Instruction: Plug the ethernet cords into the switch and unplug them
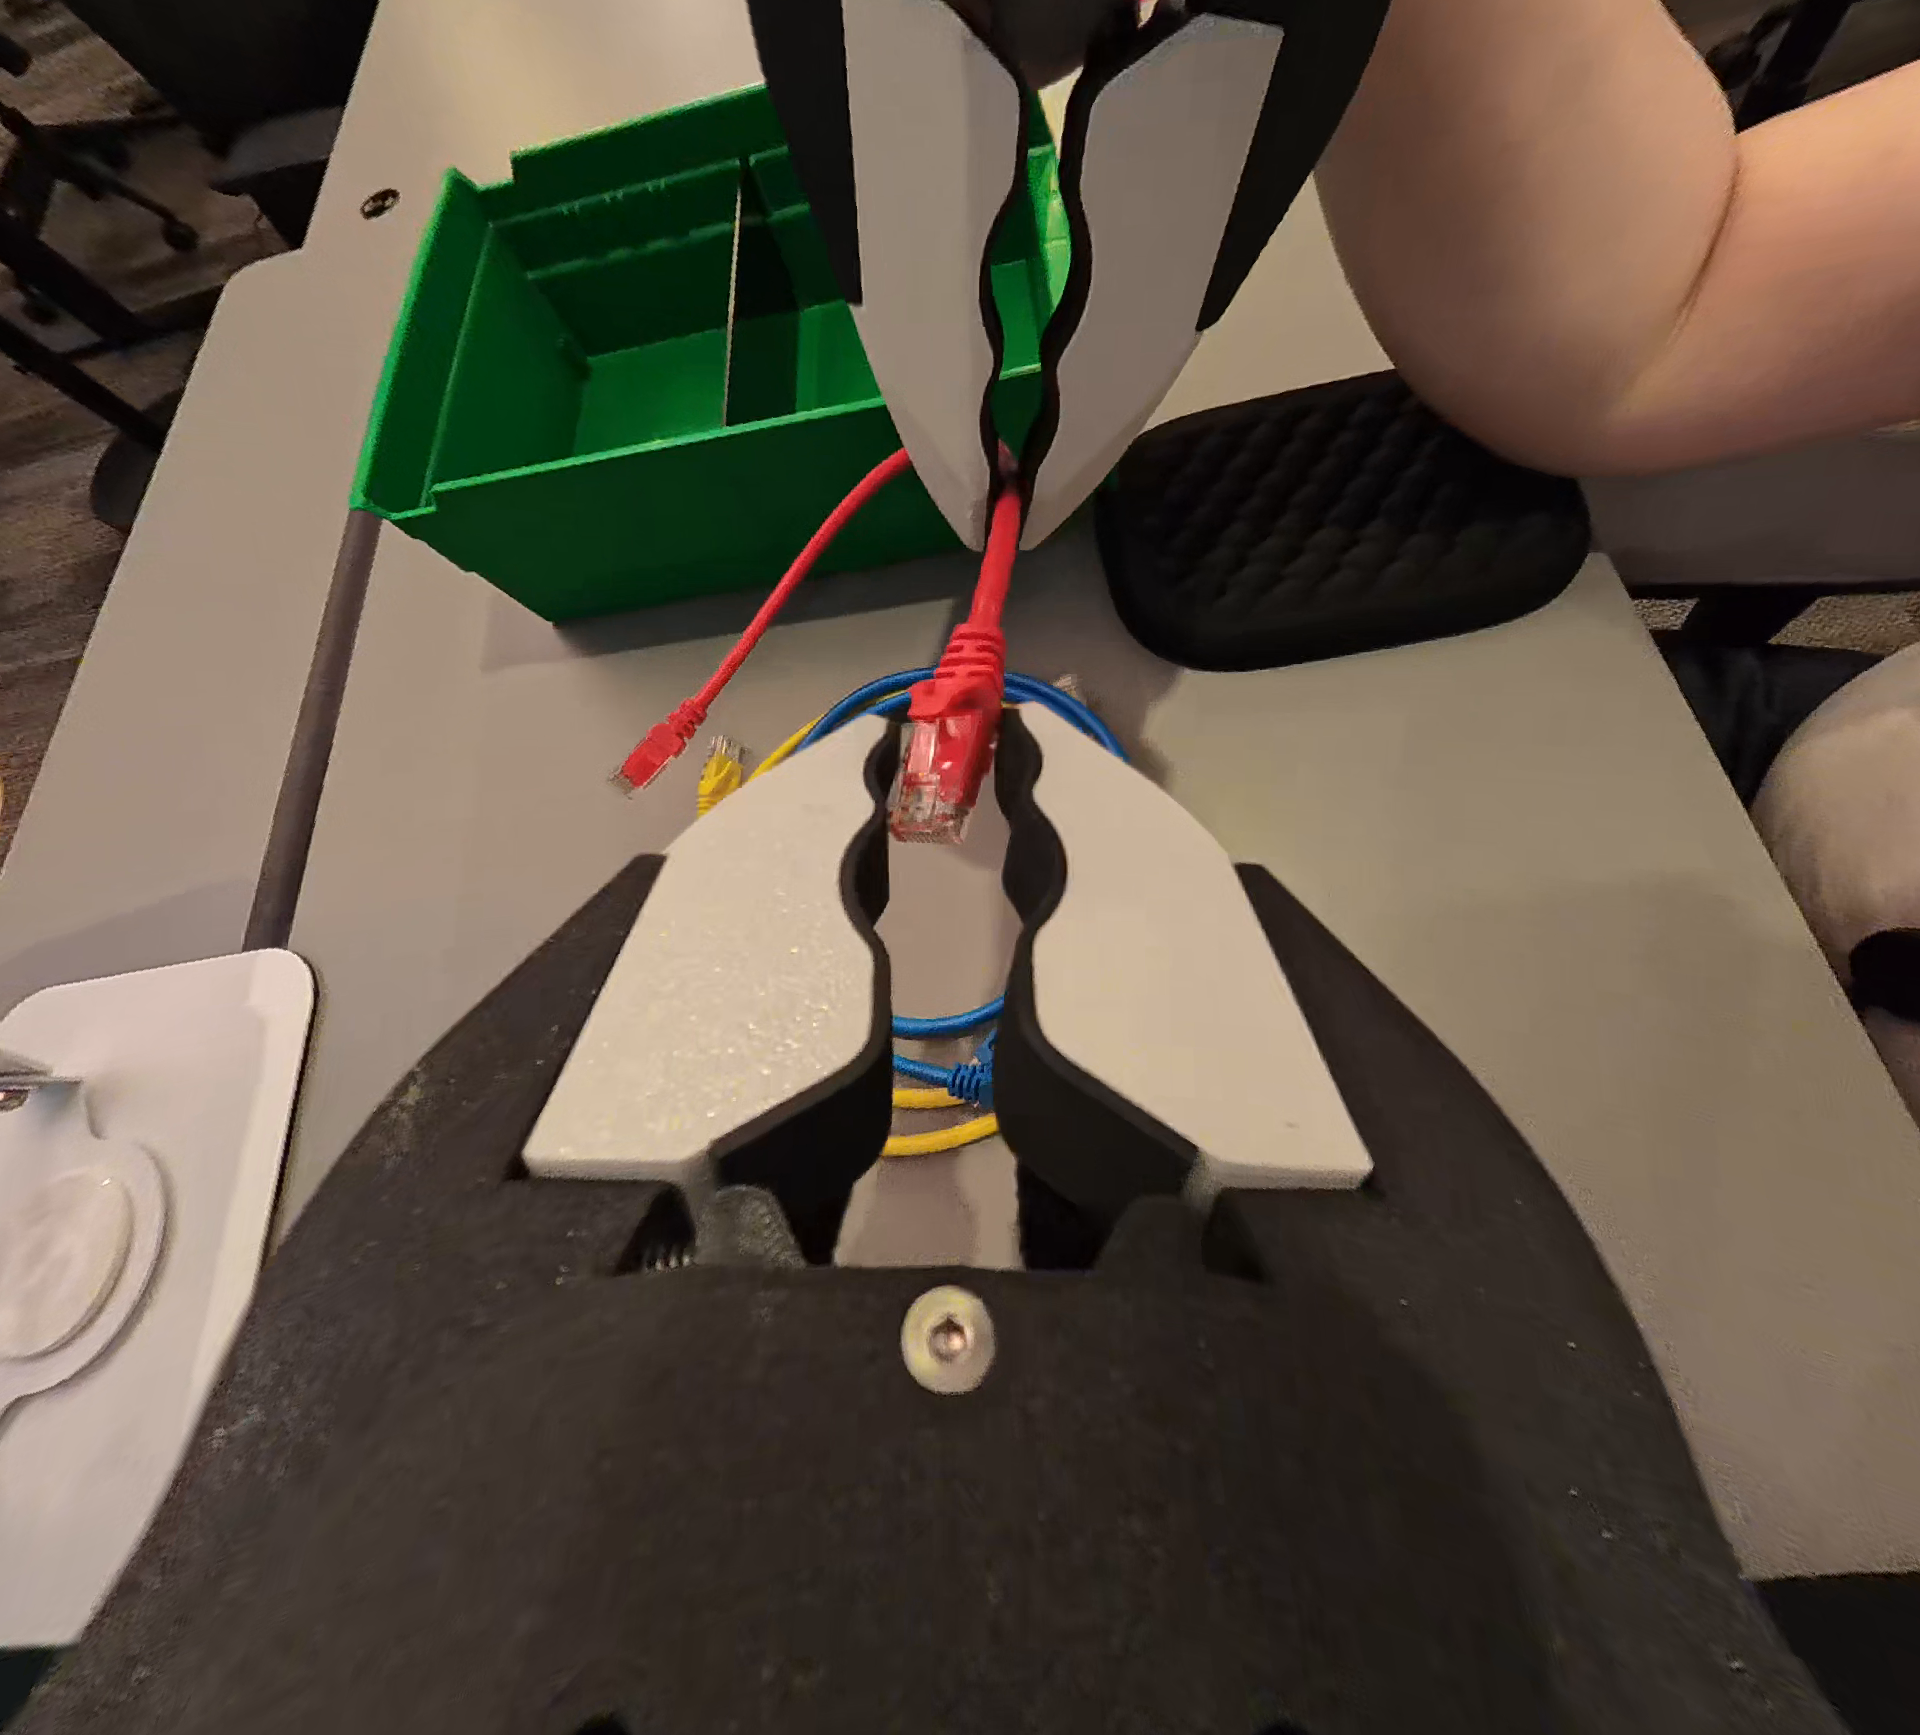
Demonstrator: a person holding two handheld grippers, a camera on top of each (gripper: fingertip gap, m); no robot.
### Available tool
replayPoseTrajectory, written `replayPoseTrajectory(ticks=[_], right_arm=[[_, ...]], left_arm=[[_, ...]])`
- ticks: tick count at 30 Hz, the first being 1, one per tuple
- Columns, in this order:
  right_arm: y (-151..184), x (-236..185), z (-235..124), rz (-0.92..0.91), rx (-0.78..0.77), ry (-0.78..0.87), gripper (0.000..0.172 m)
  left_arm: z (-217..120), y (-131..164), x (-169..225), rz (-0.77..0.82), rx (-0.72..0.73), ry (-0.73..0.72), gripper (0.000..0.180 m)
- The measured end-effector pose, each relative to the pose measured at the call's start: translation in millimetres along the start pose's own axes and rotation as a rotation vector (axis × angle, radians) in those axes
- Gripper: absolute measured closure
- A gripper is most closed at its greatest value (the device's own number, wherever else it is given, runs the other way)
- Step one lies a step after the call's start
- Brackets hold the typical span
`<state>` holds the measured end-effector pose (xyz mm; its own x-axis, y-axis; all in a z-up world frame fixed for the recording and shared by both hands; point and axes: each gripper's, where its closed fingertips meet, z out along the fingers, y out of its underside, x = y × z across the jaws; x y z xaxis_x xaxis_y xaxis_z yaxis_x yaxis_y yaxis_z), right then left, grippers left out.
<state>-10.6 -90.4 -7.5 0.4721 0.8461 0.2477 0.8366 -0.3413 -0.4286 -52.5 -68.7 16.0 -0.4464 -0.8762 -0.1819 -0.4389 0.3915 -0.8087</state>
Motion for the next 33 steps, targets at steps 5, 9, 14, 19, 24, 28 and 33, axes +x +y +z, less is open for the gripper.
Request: replayPoseTrajectory(ticks=[5, 9, 14, 19, 24, 28, 33], right_arm=[[1, 4, 2, -0.003, -0.006, 0.02, 0.165], [-1, 14, 0, 0.007, 0.001, 0.071, 0.165], [-5, 25, -3, -0.023, 0.0, 0.165, 0.165], [-10, 33, -5, -0.031, 0.009, 0.217, 0.165], [-8, 36, -2, -0.035, -0.023, 0.243, 0.165], [-9, 38, 0, -0.04, -0.036, 0.255, 0.165], [-11, 41, 1, -0.055, -0.035, 0.273, 0.165]], left_arm=[[0, -7, 0, -0.061, 0.063, 0.057, 0.166], [-4, -15, -2, -0.183, 0.109, 0.093, 0.166], [-5, -16, 2, -0.292, 0.133, 0.174, 0.153], [-13, -22, -6, -0.318, 0.189, 0.155, 0.156], [-18, -21, -10, -0.344, 0.189, 0.136, 0.15], [-16, -17, -14, -0.365, 0.171, 0.113, 0.156], [-17, -16, -22, -0.383, 0.19, 0.09, 0.167]])
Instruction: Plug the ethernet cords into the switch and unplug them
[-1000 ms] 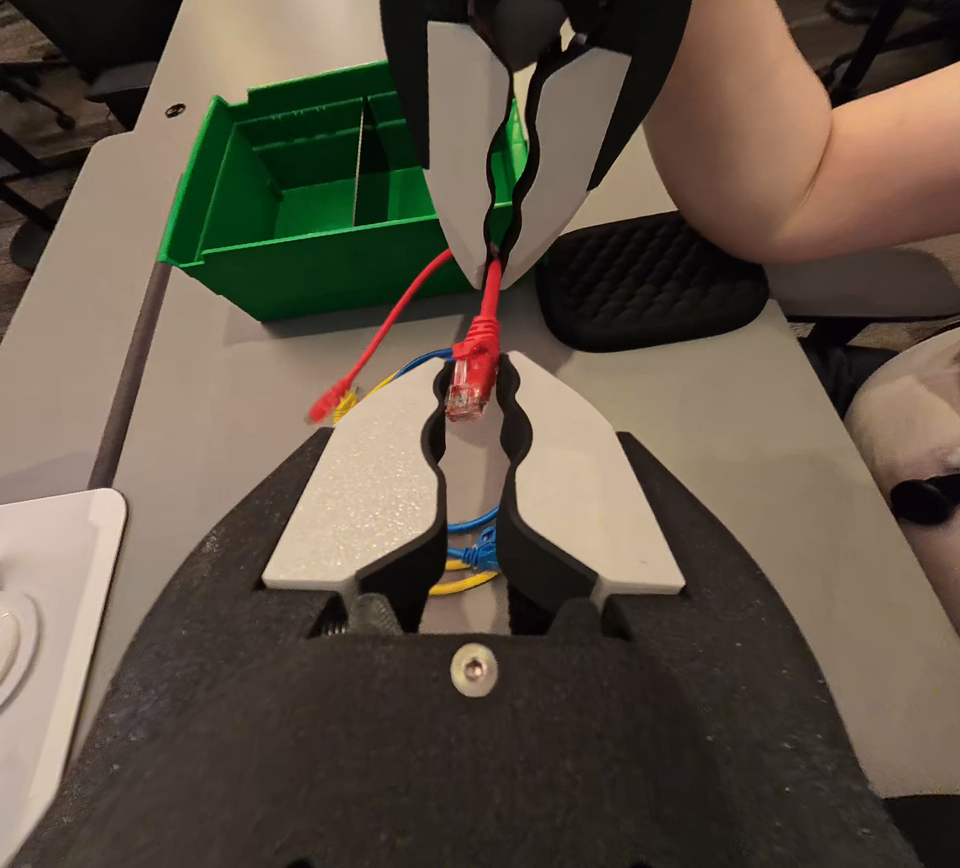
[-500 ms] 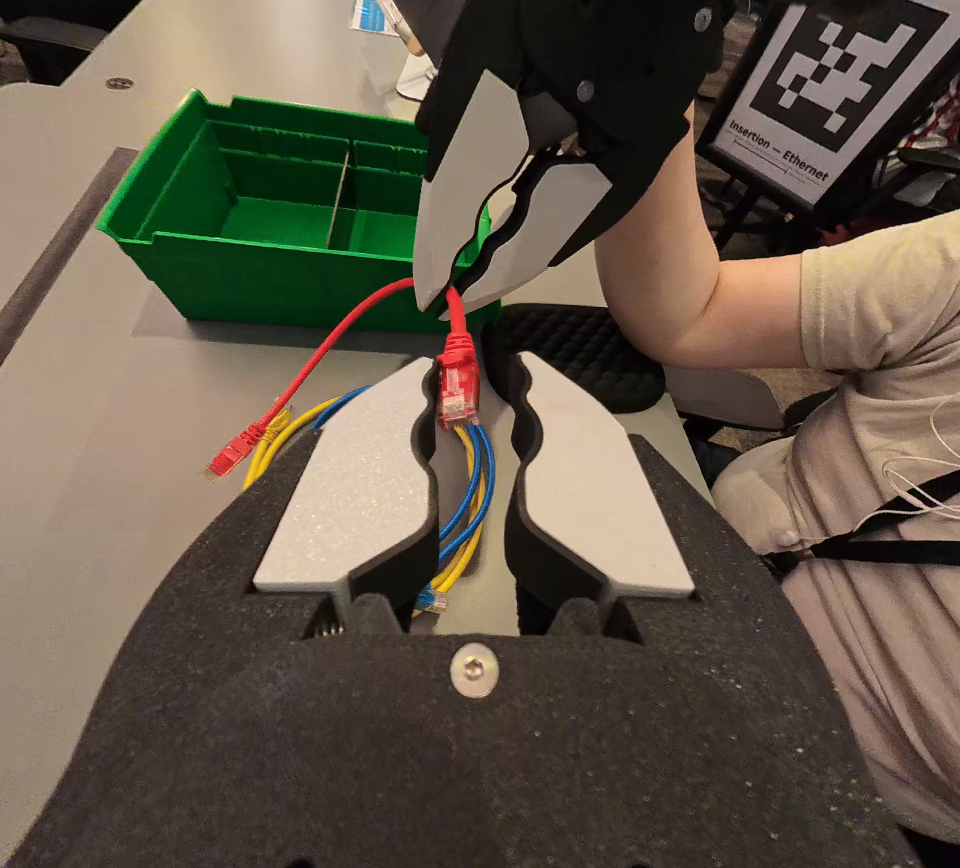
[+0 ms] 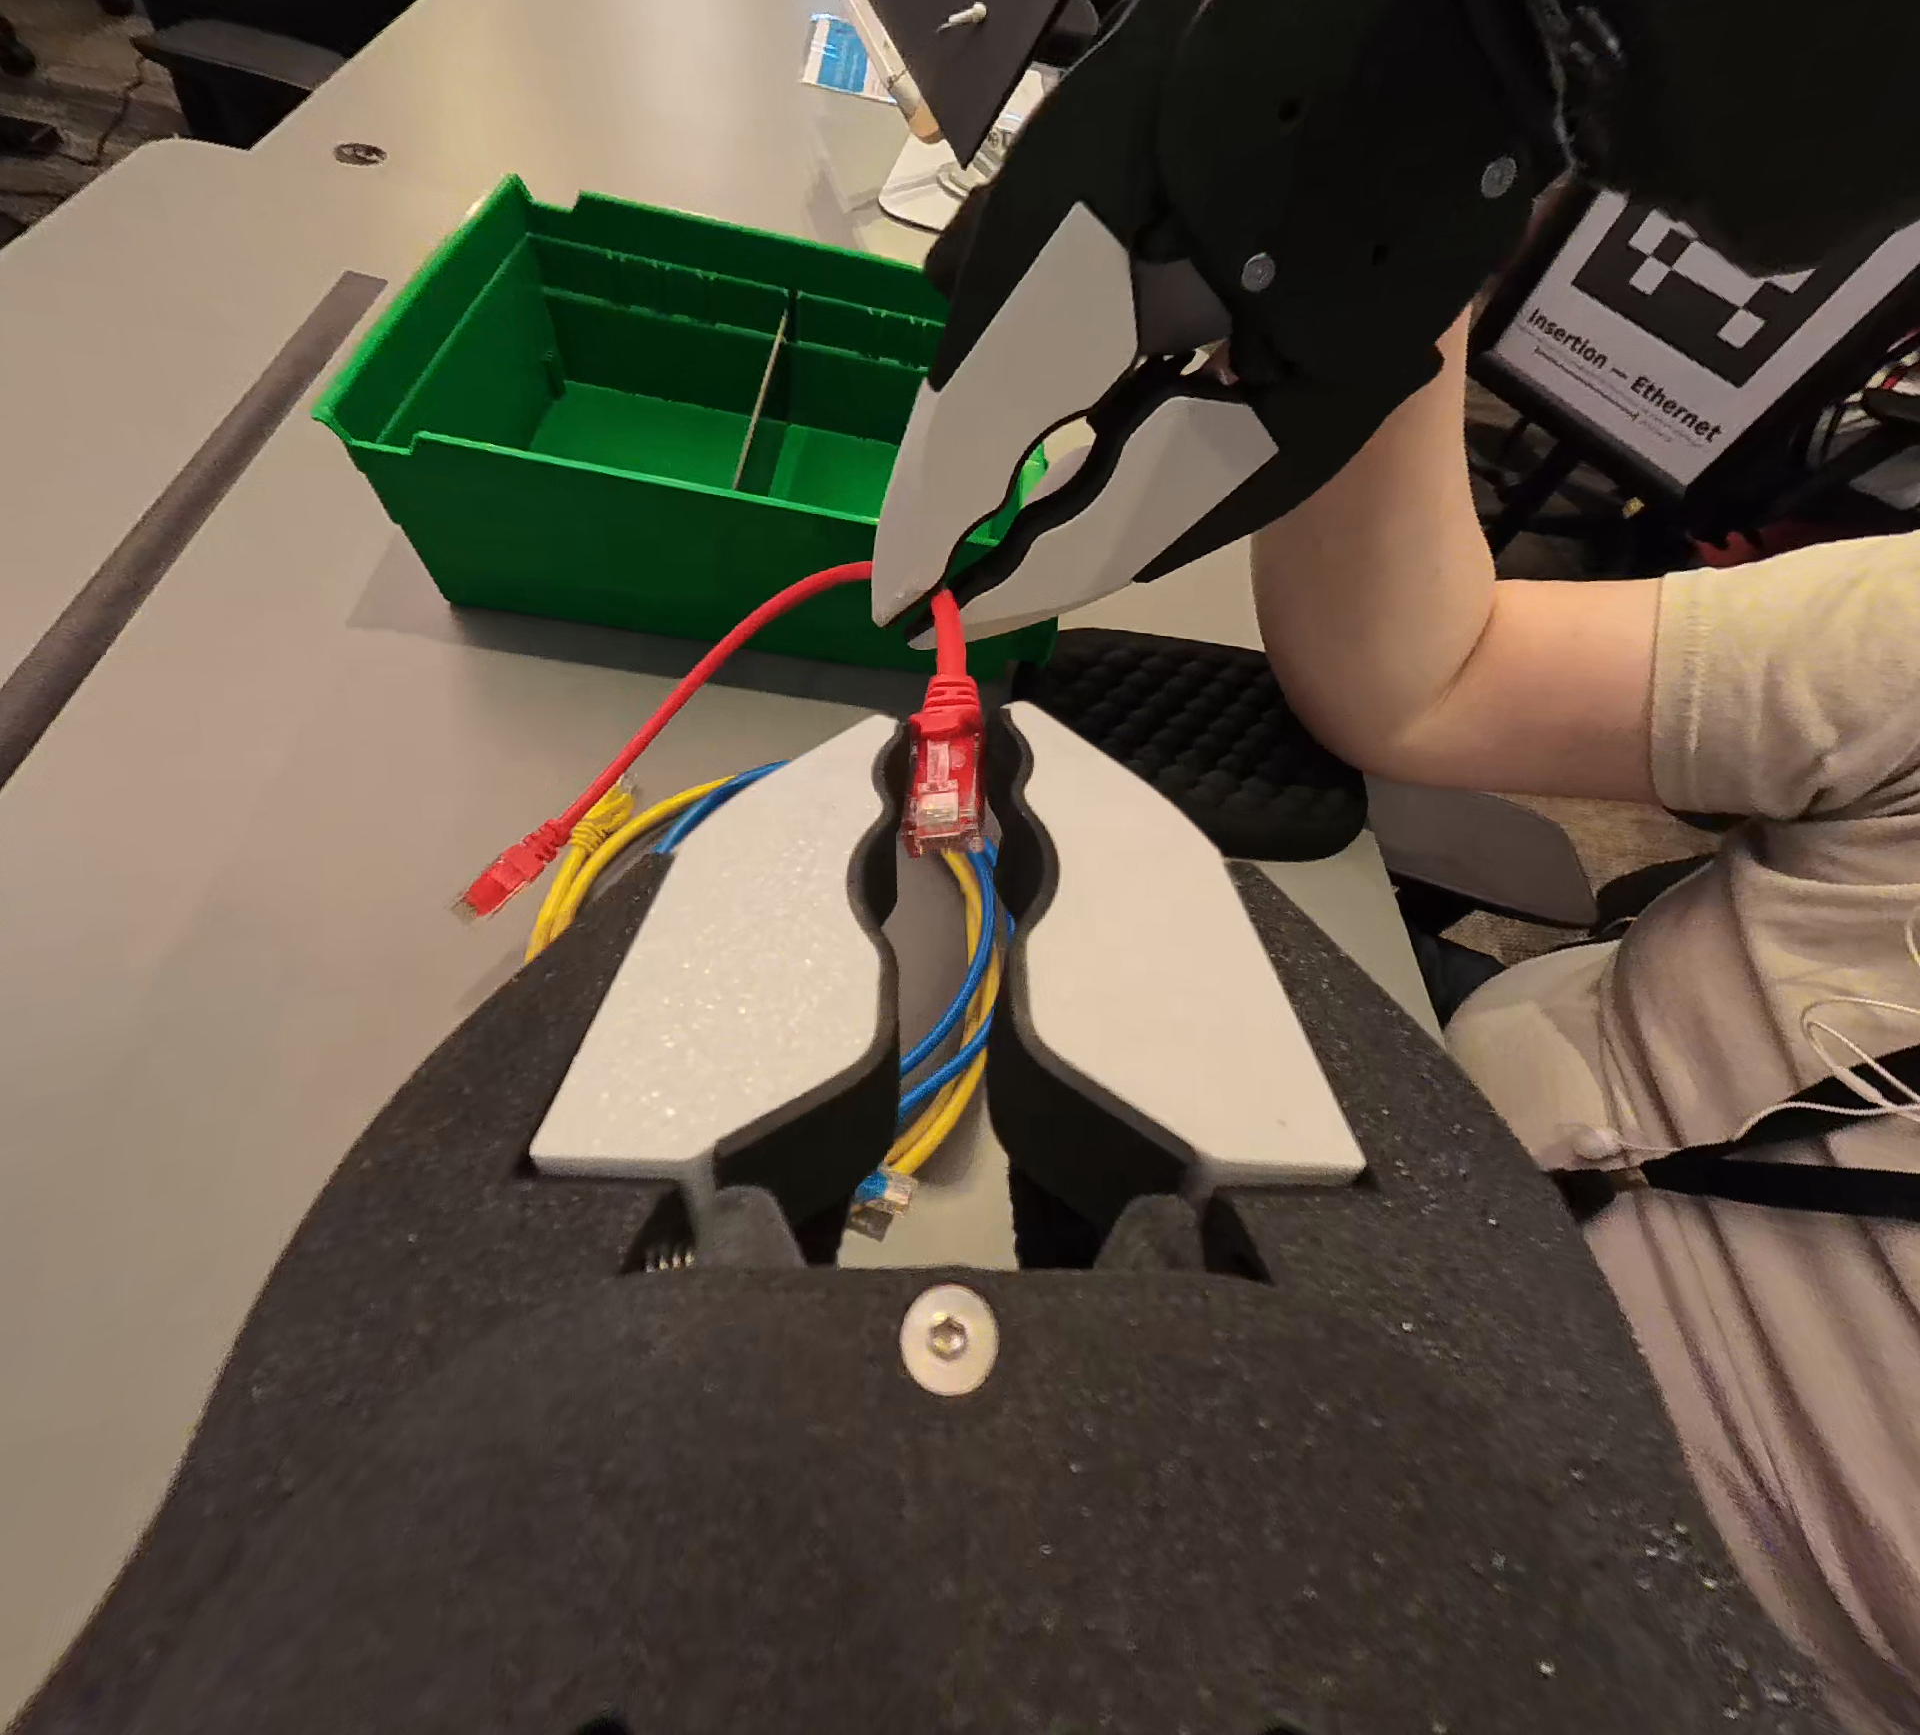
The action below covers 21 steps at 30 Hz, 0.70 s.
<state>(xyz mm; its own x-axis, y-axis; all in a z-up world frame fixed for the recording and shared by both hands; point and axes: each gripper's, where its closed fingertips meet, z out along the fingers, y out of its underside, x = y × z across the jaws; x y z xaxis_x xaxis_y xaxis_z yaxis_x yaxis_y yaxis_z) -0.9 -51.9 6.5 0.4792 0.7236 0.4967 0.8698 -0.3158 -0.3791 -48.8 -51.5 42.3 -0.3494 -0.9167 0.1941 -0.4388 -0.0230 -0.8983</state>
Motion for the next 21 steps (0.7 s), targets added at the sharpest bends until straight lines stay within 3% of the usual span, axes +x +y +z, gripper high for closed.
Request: replayPoseTrajectory(ticks=[8, 11, 15, 18, 19, 21], right_arm=[[-8, 14, 1, 0.041, 0.084, 0.042, 0.165], [-15, 31, -4, 0.093, 0.139, 0.12, 0.155], [-58, 44, -41, 0.165, 0.442, 0.167, 0.153], [-111, -10, -74, 0.183, 0.79, -0.249, 0.155], [-123, -25, -79, 0.201, 0.853, -0.393, 0.154], [-134, -39, -61, 0.273, 0.828, -0.57, 0.146]], left_arm=[[-7, -6, -6, -0.002, 0.024, -0.036, 0.168], [-13, -9, -15, -0.067, 0.061, -0.054, 0.168], [-28, -17, -26, -0.2, 0.155, -0.039, 0.168], [-46, -30, -30, -0.221, 0.266, -0.028, 0.168], [-53, -34, -29, -0.215, 0.297, -0.025, 0.168], [-66, -43, -22, -0.172, 0.346, -0.007, 0.168]])
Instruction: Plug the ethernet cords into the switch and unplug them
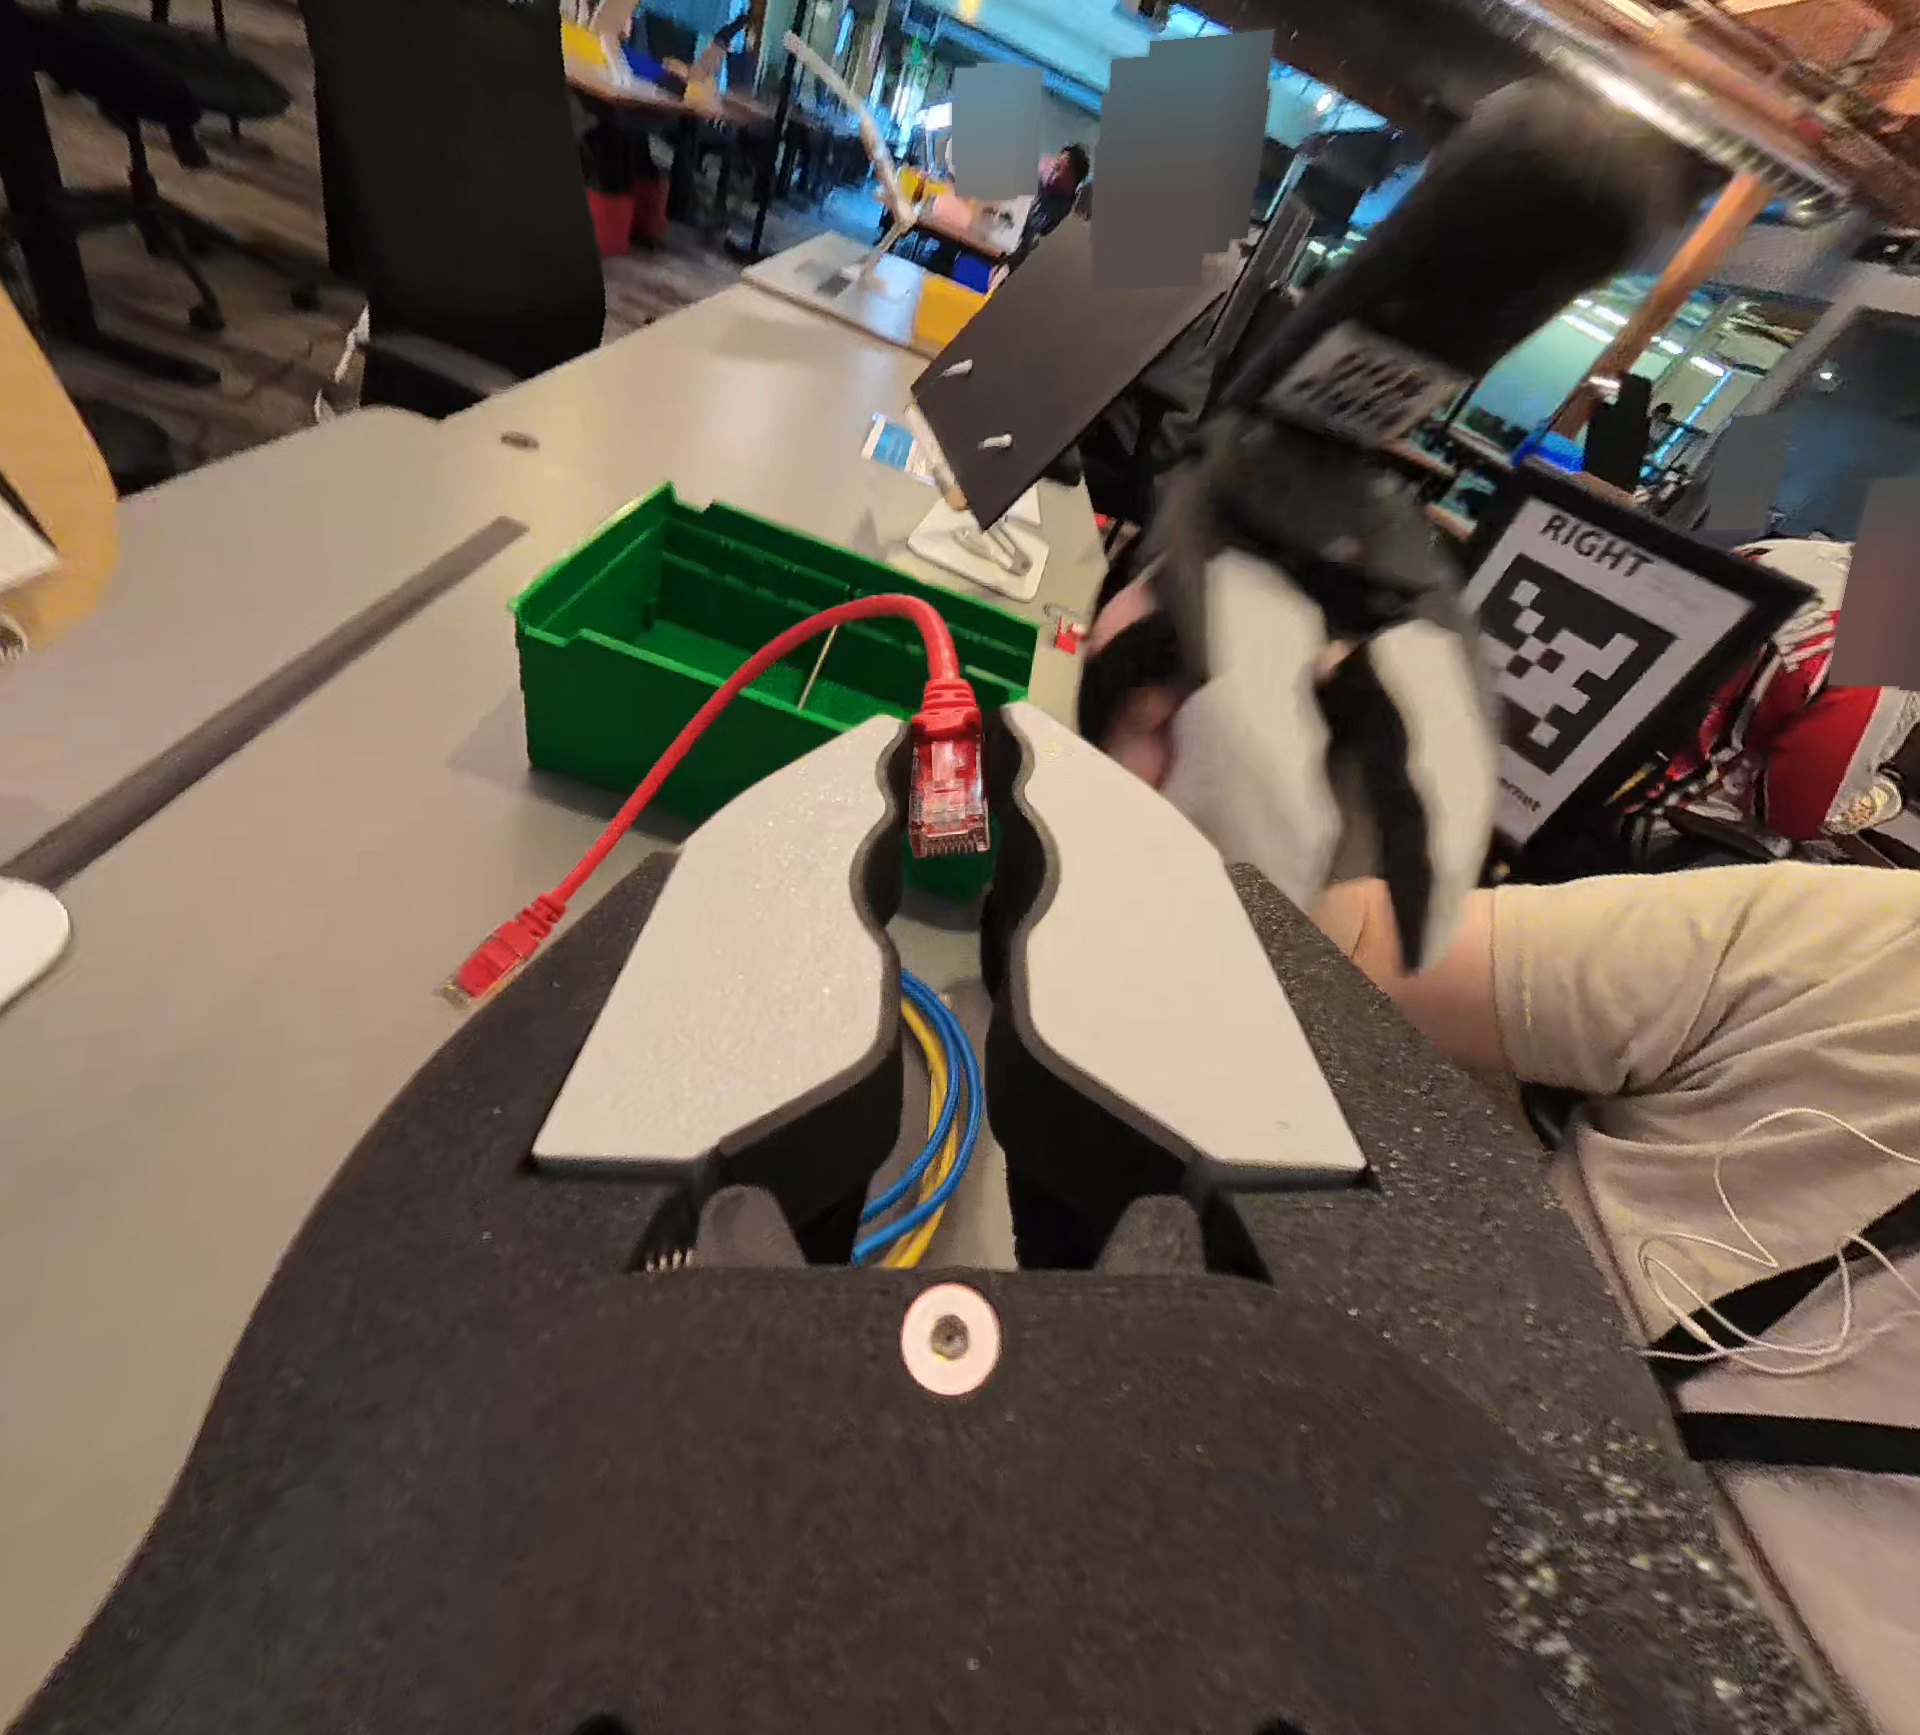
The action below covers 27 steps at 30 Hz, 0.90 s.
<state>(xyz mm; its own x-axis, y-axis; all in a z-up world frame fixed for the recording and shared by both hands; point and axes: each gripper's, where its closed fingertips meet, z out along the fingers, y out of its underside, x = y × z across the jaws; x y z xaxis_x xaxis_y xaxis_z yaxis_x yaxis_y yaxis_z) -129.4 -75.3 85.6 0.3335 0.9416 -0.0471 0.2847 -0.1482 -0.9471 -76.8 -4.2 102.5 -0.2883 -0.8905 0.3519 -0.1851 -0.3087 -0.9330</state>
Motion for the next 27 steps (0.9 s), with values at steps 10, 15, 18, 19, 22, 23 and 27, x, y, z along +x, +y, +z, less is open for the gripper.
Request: replayPoseTrajectory(ticks=[10, 15, 18, 19, 22, 23, 27], right_arm=[[-24, 65, 2, 0.027, 0.443, 0.175, 0.134], [-33, 55, -12, 0.019, 0.543, 0.098, 0.145], [-30, 52, -13, -0.011, 0.533, 0.08, 0.149], [-29, 51, -12, -0.022, 0.528, 0.075, 0.149], [-29, 49, -12, -0.033, 0.526, 0.067, 0.147], [-30, 49, -13, -0.026, 0.53, 0.06, 0.147], [-37, 46, -23, 0.011, 0.602, 0.018, 0.154]], left_arm=[[-15, -15, 35, 0.203, 0.028, 0.046, 0.168], [-8, -5, 39, 0.212, -0.025, 0.074, 0.168], [-8, -2, 43, 0.226, -0.047, 0.083, 0.168], [-8, -1, 44, 0.235, -0.058, 0.081, 0.168], [-9, 1, 44, 0.261, -0.079, 0.062, 0.168], [-10, 1, 44, 0.27, -0.084, 0.05, 0.168], [-13, 4, 42, 0.304, -0.119, 0.015, 0.168]])
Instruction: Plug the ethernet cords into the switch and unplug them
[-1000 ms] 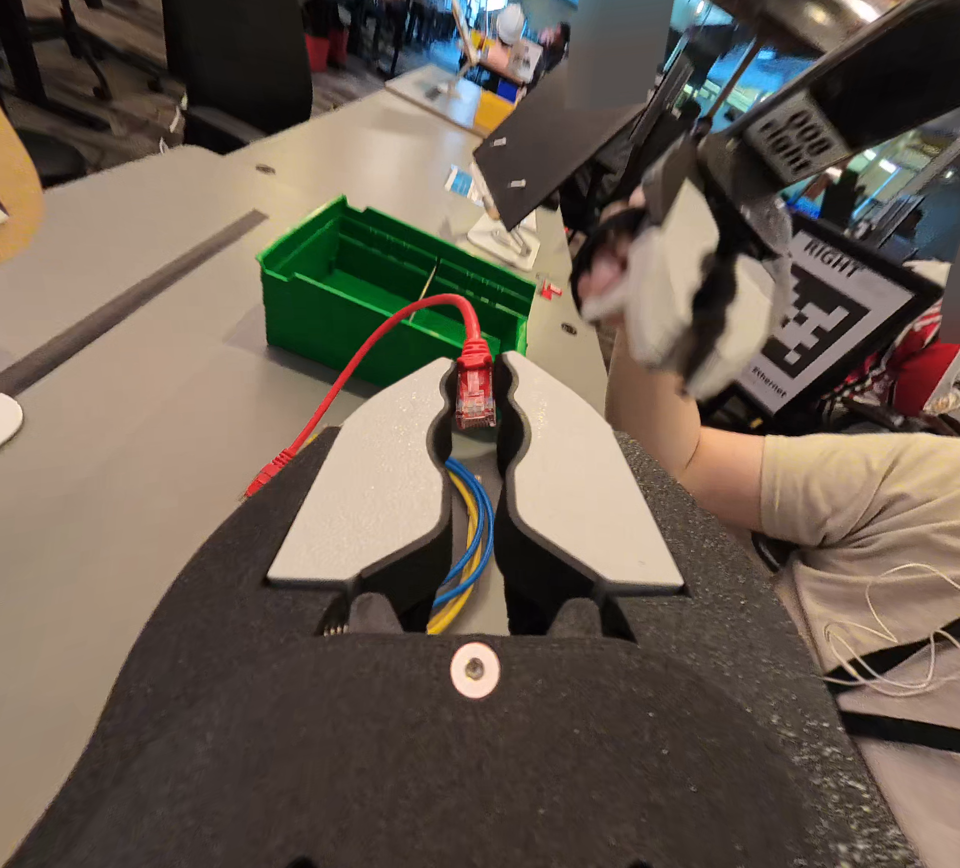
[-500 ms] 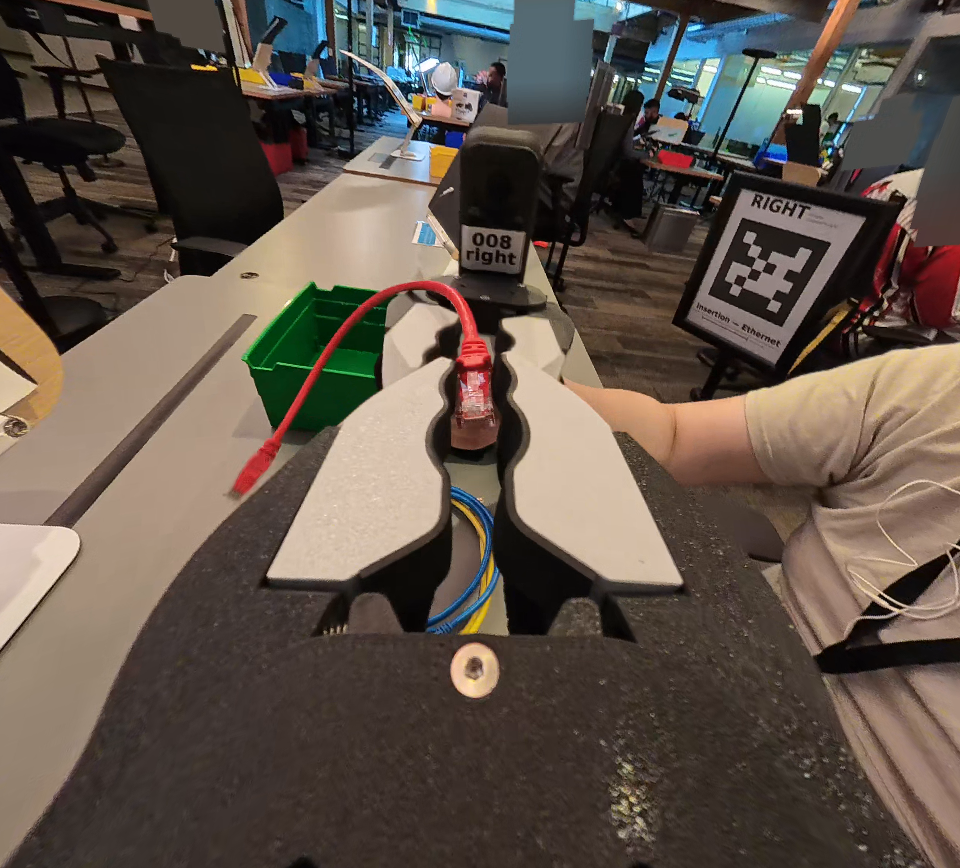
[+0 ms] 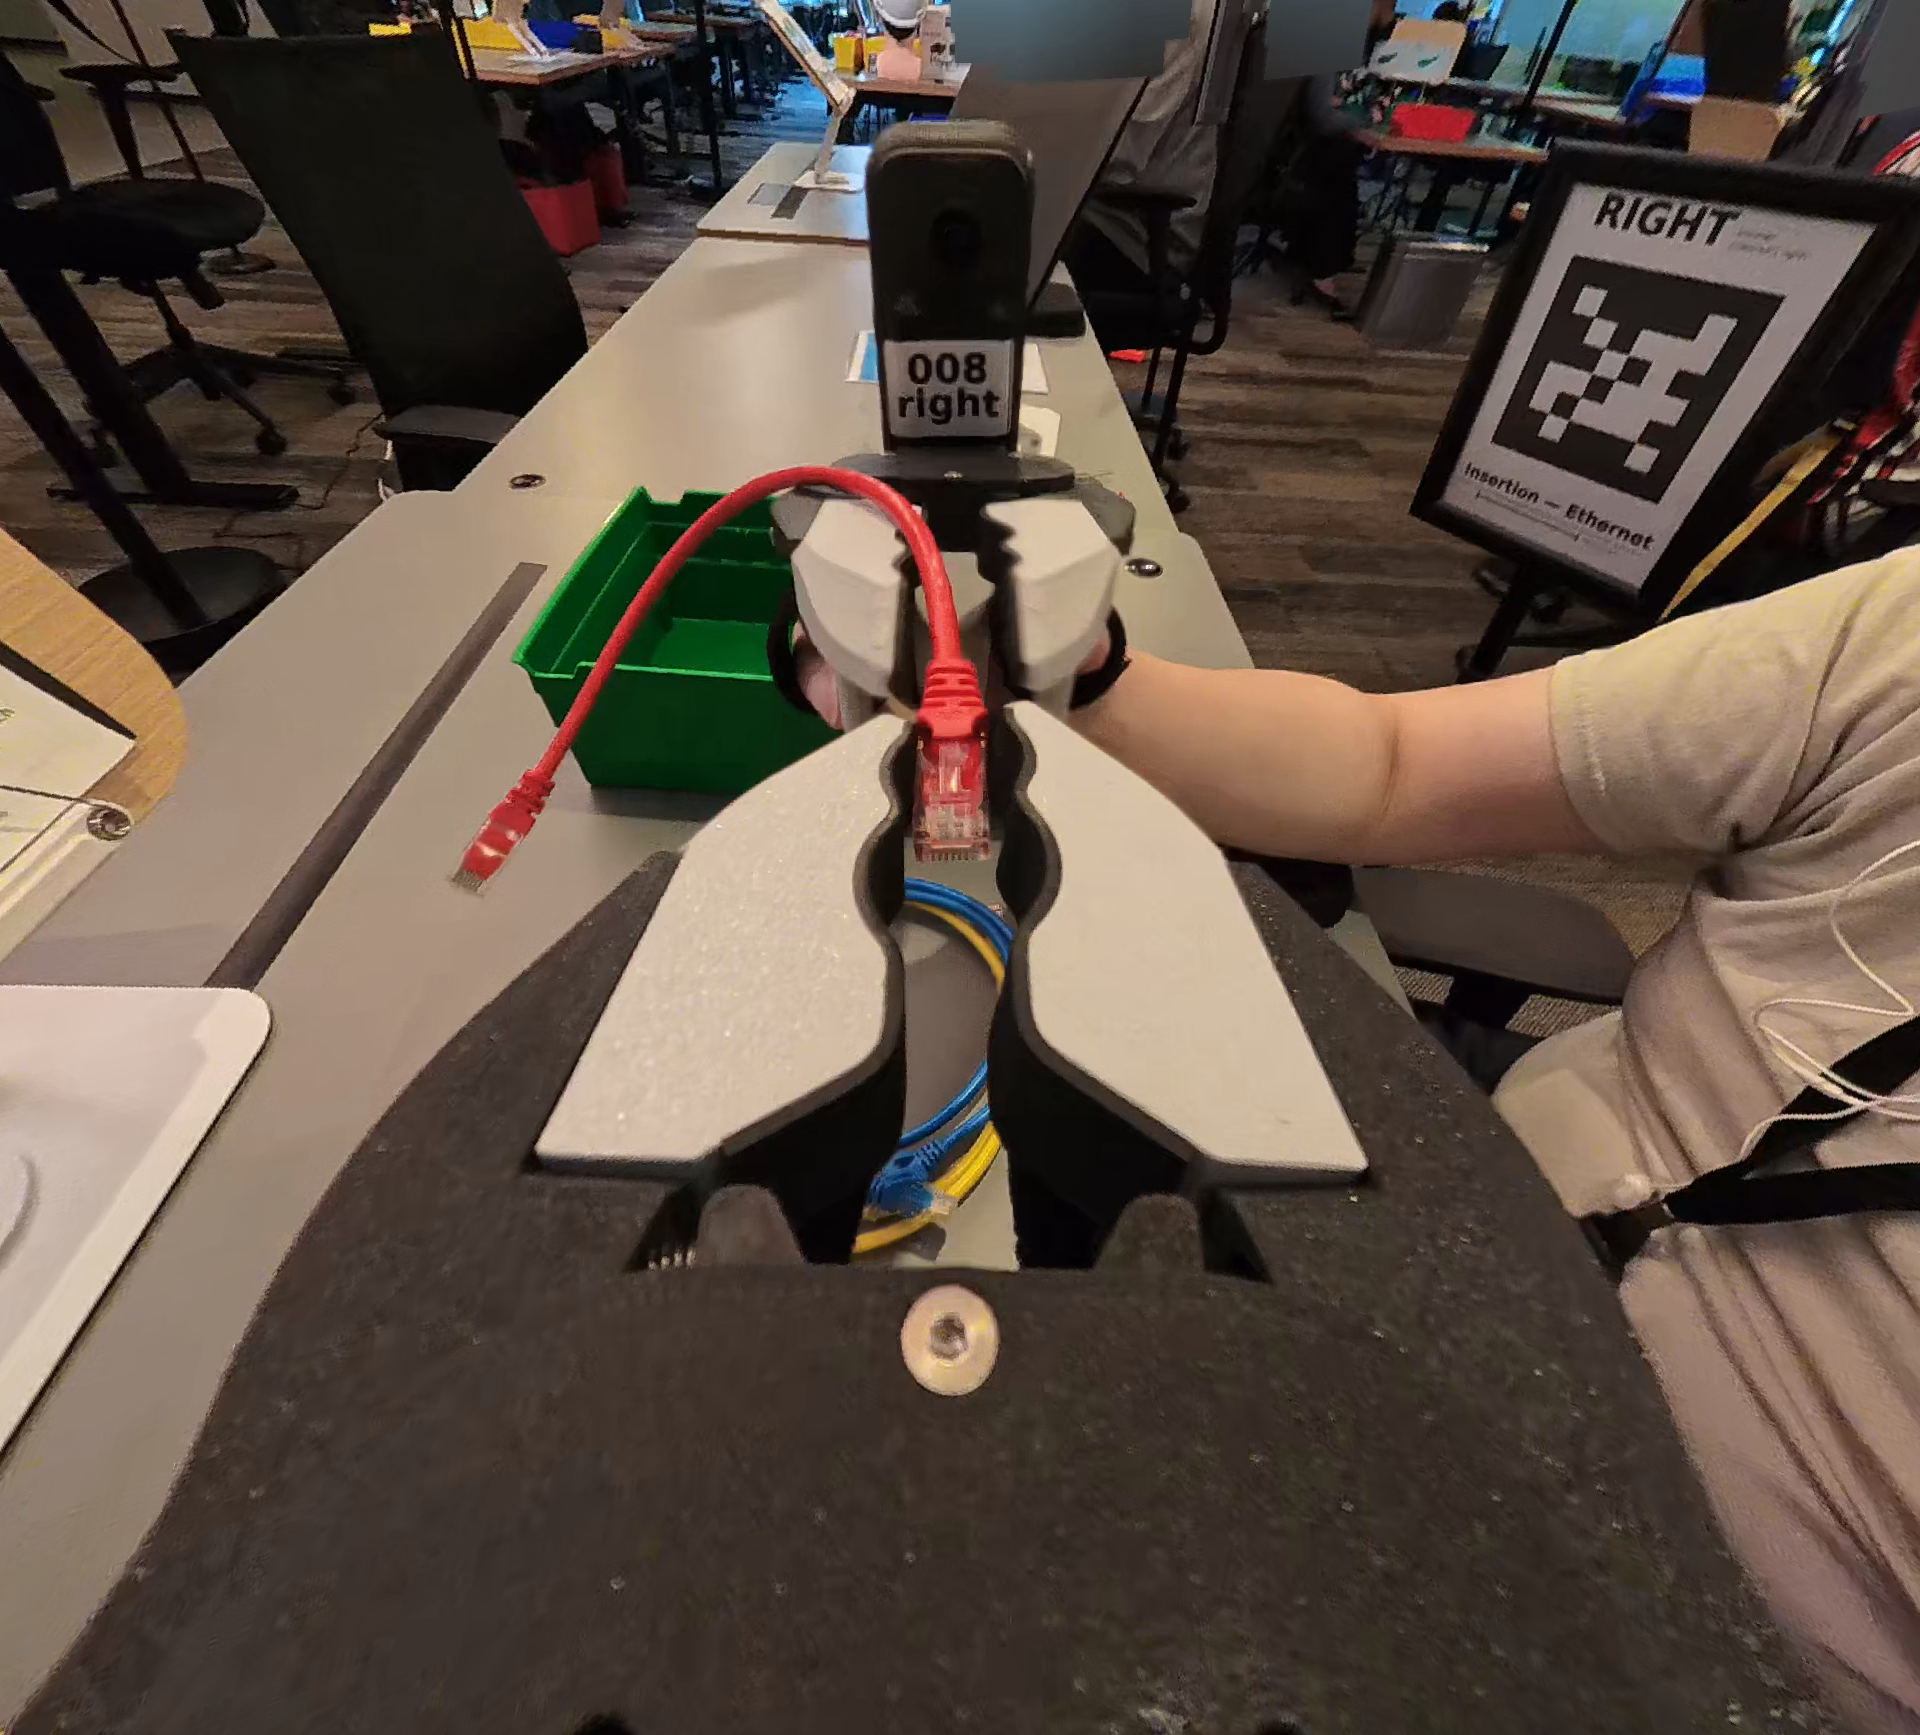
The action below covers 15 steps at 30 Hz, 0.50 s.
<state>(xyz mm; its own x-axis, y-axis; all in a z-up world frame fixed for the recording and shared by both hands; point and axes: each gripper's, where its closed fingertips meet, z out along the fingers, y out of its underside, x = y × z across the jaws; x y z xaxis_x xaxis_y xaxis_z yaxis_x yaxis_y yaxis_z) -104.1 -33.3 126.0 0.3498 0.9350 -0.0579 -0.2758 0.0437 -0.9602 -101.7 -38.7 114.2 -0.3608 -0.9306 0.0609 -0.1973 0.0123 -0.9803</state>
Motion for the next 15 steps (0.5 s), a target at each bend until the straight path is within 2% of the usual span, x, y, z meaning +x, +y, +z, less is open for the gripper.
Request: replayPoseTrajectory(ticks=[1, 6, 8, 10, 15], right_arm=[[1, -1, 0, -0.004, -0.011, -0.009, 0.161], [5, -4, -3, -0.124, -0.077, 0.015, 0.162], [0, -6, -4, -0.209, -0.057, 0.046, 0.162], [-10, -8, -8, -0.313, -0.017, 0.083, 0.162], [-22, -11, -21, -0.608, -0.037, 0.191, 0.162]], left_arm=[[0, 0, 2, 0.007, -0.005, 0.004, 0.168], [4, 4, 5, 0.026, -0.038, 0.005, 0.168], [4, 1, 4, 0.014, -0.013, -0.002, 0.167], [0, -4, 2, -0.015, 0.033, 0.0, 0.158], [-8, -14, 13, -0.119, 0.137, 0.151, 0.154]])
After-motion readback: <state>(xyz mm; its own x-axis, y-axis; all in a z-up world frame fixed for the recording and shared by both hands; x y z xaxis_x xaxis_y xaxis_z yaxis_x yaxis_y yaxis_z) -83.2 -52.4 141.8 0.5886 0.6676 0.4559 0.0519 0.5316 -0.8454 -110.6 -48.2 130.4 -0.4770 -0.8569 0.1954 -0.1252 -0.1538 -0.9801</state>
